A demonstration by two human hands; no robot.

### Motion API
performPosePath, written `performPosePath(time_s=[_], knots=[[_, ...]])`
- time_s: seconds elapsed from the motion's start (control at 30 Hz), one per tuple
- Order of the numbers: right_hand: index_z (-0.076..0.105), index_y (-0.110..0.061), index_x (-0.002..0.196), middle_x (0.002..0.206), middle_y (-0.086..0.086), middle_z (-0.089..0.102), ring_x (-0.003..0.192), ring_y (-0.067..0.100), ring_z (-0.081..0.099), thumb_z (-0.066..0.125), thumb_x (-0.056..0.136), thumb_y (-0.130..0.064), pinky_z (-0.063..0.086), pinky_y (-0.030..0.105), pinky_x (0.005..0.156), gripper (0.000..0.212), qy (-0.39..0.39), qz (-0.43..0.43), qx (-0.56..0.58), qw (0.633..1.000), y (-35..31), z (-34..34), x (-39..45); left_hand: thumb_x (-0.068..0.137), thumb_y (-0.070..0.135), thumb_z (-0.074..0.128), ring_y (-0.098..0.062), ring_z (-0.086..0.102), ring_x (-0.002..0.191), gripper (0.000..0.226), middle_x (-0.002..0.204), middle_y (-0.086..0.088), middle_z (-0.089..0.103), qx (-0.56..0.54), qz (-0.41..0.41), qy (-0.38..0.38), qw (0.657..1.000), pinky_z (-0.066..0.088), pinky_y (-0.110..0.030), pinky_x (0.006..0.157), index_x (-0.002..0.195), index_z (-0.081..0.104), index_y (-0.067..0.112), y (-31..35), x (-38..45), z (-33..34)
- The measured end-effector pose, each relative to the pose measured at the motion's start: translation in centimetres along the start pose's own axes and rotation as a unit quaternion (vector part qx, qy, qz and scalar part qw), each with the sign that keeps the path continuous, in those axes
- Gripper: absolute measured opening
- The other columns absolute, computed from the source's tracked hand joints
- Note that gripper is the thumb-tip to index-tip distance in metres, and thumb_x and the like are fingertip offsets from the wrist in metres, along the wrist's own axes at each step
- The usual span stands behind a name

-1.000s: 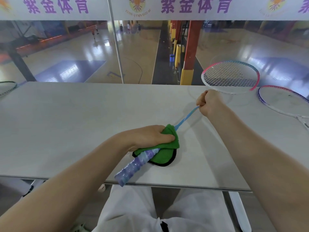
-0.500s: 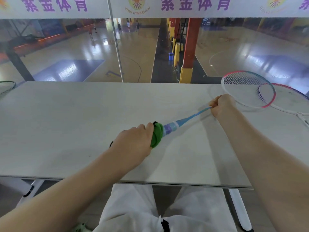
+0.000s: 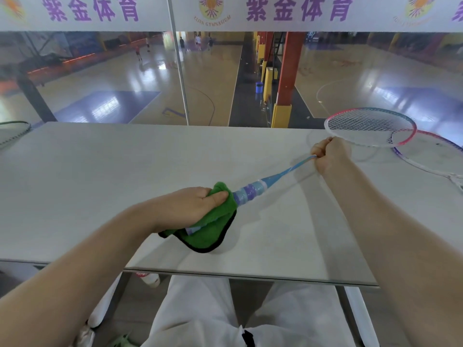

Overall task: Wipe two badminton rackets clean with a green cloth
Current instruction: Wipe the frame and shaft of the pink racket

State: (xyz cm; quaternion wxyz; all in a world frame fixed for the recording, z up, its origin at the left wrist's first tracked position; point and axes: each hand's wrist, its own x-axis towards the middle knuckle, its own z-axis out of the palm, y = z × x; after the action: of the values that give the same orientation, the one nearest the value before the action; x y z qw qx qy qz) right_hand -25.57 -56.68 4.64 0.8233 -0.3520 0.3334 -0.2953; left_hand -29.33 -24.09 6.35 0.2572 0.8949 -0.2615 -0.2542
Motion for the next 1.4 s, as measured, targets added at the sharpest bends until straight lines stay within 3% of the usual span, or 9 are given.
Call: performPosePath(time_s=[0.17,0.37,0.47,0.53,0.63,0.7,0.8,0.97,1.4], knots=[[0.028,-0.018,0.064,0.039,-0.006,0.024,0.033,0.01,0.016,0.014,0.086,0.006,0.013,0.019,0.035,0.035,-0.021,-0.005,0.014,1.0,0.1,0.0,0.5,0.094,0.063,0.038,-0.017,0.061,0.06,0.063,0.072,-0.006,0.067,-0.214,-0.077,-0.059,0.972,0.05,-0.024,0.06,0.092,0.068,0.007,-0.7,0.1,0.4],[0.026,-0.018,0.061,0.041,-0.005,0.024,0.034,0.009,0.016,0.013,0.085,0.006,0.014,0.02,0.033,0.036,-0.052,0.007,0.028,0.998,-0.9,0.0,0.7,0.069,0.057,0.077,-0.015,0.059,0.054,0.049,0.068,-0.007,0.063,-0.504,-0.077,-0.172,0.843,0.05,-0.023,0.051,0.079,0.074,0.009,-0.4,0.2,1.9],[0.023,-0.019,0.061,0.041,-0.006,0.023,0.033,0.008,0.015,0.012,0.088,0.005,0.013,0.019,0.031,0.037,-0.09,0.028,0.044,0.995,-1.4,-0.2,1.1,0.071,0.057,0.076,-0.012,0.056,0.045,0.049,0.056,-0.004,0.059,-0.56,-0.047,-0.182,0.807,0.047,-0.02,0.044,0.077,0.071,0.009,0.9,0.1,2.0],[0.023,-0.019,0.061,0.041,-0.006,0.023,0.032,0.008,0.015,0.013,0.09,0.003,0.013,0.019,0.03,0.038,-0.103,0.042,0.034,0.993,-1.8,-0.3,1.4,0.086,0.052,0.058,-0.011,0.056,0.047,0.041,0.058,0.0,0.059,-0.507,-0.03,-0.147,0.849,0.046,-0.019,0.048,0.082,0.063,0.012,1.8,-0.4,2.3],[0.023,-0.02,0.059,0.04,-0.006,0.022,0.031,0.008,0.015,0.014,0.09,0.001,0.012,0.019,0.029,0.038,-0.119,0.056,-0.01,0.991,-2.3,-0.7,1.3,0.1,0.051,0.039,-0.004,0.061,0.067,0.039,0.078,0.008,0.066,-0.246,0.043,-0.076,0.965,0.048,-0.02,0.068,0.086,0.062,0.024,2.1,-0.9,3.3],[0.026,-0.019,0.052,0.04,-0.006,0.02,0.03,0.008,0.014,0.017,0.093,-0.001,0.011,0.018,0.029,0.046,-0.141,0.068,-0.024,0.987,-2.5,-0.9,1.1,0.101,0.052,0.037,-0.002,0.06,0.075,0.036,0.085,0.011,0.066,-0.131,0.09,-0.056,0.986,0.047,-0.021,0.075,0.088,0.061,0.029,1.9,-0.9,3.9],[0.027,-0.019,0.043,0.04,-0.006,0.02,0.029,0.008,0.014,0.021,0.096,-0.004,0.011,0.018,0.029,0.055,-0.168,0.094,-0.027,0.981,-2.5,-1.3,0.5,0.099,0.05,0.045,-0.008,0.067,0.084,0.033,0.092,0.006,0.071,-0.18,0.09,-0.045,0.979,0.053,-0.026,0.081,0.098,0.066,0.025,1.5,-0.6,4.2],[0.025,-0.021,0.063,0.042,-0.007,0.021,0.029,0.005,0.016,0.023,0.099,-0.008,0.014,0.017,0.026,0.038,-0.197,0.113,-0.105,0.968,-2.3,-2.1,-1.0,0.099,0.044,0.047,-0.015,0.071,0.082,0.037,0.088,0.001,0.074,-0.28,0.067,0.027,0.957,0.055,-0.028,0.074,0.105,0.067,0.014,0.7,-0.1,3.0],[0.033,-0.017,0.075,0.05,-0.004,0.029,0.035,0.004,0.018,0.029,0.106,-0.019,0.012,0.015,0.029,0.031,-0.244,0.193,-0.319,0.895,2.0,-3.4,-5.4,0.098,0.048,0.048,-0.017,0.072,0.085,0.037,0.09,0.0,0.076,-0.367,0.023,0.132,0.921,0.053,-0.03,0.074,0.103,0.069,0.019,-0.9,-0.1,2.0]])
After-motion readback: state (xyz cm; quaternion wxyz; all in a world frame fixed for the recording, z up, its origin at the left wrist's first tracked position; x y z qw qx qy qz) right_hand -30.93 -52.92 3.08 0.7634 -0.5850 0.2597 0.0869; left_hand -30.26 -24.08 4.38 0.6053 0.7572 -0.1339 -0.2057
